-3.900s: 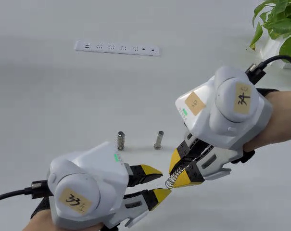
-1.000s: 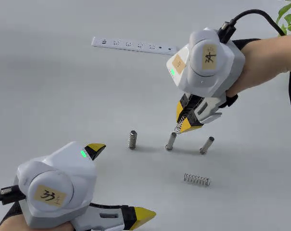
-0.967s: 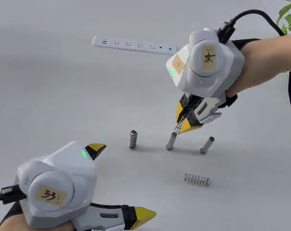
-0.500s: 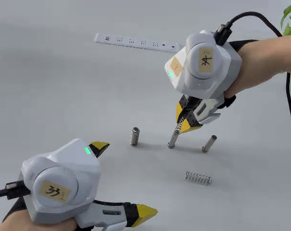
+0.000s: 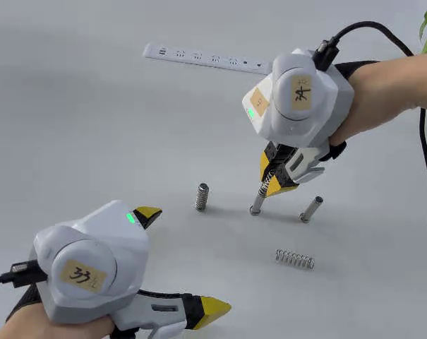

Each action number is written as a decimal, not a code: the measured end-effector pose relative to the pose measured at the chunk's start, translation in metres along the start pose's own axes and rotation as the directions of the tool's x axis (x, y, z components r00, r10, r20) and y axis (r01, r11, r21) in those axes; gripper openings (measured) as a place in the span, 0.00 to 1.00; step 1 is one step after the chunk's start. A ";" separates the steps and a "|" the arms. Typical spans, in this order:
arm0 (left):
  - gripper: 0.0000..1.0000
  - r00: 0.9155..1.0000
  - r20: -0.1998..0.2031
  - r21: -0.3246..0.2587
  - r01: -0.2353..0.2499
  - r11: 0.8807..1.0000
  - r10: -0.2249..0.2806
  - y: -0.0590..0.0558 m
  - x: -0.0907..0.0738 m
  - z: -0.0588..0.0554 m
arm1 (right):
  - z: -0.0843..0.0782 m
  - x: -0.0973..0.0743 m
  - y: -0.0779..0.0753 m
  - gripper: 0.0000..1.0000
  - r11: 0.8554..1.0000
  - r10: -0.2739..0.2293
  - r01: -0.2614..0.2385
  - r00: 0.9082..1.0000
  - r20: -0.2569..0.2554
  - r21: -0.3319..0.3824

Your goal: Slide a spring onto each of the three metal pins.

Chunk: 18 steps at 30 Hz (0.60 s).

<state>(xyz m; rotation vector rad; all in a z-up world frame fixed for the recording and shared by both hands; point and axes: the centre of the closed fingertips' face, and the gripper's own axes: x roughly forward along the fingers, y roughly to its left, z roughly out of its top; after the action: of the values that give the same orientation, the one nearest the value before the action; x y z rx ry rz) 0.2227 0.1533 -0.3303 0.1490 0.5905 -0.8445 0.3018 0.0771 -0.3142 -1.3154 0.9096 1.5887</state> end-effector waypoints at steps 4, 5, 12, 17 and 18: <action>0.93 1.000 -0.001 -0.007 -0.002 1.000 0.002 0.001 -0.001 -0.001 | -0.001 0.008 0.002 0.08 1.000 0.015 -0.016 1.000 -0.017 -0.004; 0.93 1.000 -0.001 -0.009 -0.002 1.000 0.002 0.001 -0.001 -0.001 | -0.001 0.010 0.002 0.08 1.000 0.016 -0.017 1.000 -0.017 -0.007; 0.92 1.000 -0.001 -0.016 -0.004 1.000 0.004 0.003 -0.001 -0.003 | -0.005 0.021 -0.001 0.08 1.000 0.027 -0.027 0.999 -0.024 -0.011; 0.92 1.000 0.001 -0.020 -0.006 1.000 0.006 0.005 -0.001 -0.003 | -0.005 0.026 0.000 0.08 0.999 0.028 -0.029 0.999 -0.031 -0.017; 0.92 1.000 0.001 -0.020 -0.006 1.000 0.006 0.005 -0.001 -0.003 | -0.004 0.027 0.000 0.08 0.999 0.029 -0.030 0.999 -0.031 -0.018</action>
<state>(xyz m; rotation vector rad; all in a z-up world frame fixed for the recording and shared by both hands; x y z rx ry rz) 0.2248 0.1585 -0.3331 0.1316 0.5968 -0.8326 0.3016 0.0774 -0.3413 -1.3489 0.9390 1.6068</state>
